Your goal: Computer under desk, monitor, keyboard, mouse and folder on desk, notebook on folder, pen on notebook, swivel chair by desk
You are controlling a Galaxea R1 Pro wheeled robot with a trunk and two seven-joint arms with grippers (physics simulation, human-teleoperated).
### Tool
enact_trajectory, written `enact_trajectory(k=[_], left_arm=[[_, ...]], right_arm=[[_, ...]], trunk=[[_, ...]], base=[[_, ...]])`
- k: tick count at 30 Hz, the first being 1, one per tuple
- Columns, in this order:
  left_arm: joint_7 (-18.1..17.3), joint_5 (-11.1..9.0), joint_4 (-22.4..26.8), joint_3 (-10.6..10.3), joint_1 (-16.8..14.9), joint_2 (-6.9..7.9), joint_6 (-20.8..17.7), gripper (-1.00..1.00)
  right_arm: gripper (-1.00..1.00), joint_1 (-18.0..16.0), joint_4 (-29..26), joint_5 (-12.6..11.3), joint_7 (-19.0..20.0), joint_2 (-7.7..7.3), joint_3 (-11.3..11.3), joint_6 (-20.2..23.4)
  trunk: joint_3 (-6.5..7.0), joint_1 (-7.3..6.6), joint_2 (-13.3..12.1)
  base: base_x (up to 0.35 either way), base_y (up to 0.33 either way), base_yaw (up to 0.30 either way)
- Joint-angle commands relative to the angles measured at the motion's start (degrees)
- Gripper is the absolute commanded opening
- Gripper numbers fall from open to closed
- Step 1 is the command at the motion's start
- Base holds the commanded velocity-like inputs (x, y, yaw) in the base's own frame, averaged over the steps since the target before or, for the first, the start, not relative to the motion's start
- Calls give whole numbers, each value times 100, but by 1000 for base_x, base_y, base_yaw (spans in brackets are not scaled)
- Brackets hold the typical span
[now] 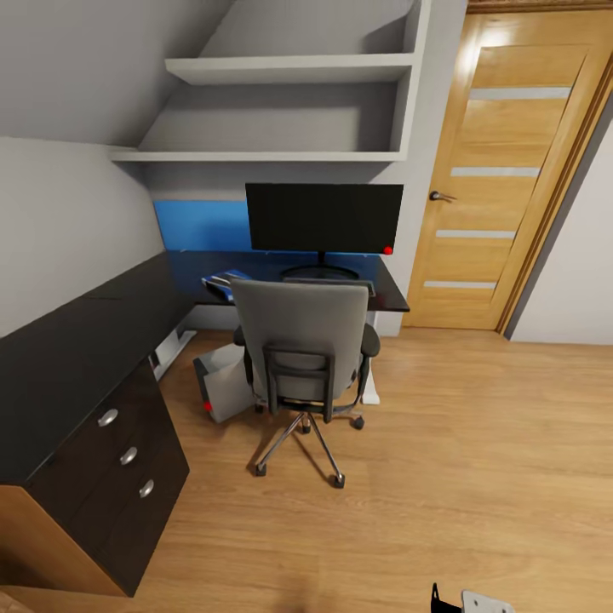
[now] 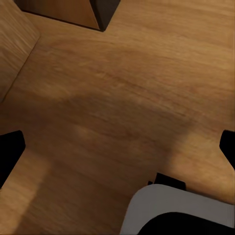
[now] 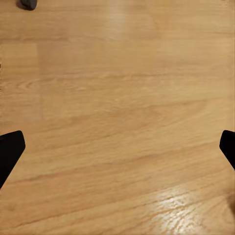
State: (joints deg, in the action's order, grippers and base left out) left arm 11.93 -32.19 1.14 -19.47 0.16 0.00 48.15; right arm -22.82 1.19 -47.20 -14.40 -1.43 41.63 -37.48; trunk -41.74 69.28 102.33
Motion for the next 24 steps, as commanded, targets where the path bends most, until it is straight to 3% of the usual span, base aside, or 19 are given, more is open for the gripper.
enact_trajectory(k=[1, 4, 24], left_arm=[[37, -24, 9, -49, 2, 0, 5, 100], [37, -25, 9, -44, 2, 1, 4, 100], [-41, 26, 17, -111, 2, -18, -73, 100]], right_arm=[[100, -4, 9, -1, -37, 2, 47, -5], [100, -4, 12, -1, -37, 2, 47, -5], [100, -4, 11, -1, -37, 2, 47, -5]], trunk=[[14, -23, -40], [68, -89, -160], [68, -89, -160]], base=[[0, 0, 0], [0, 0, 0], [0, 0, 0]])
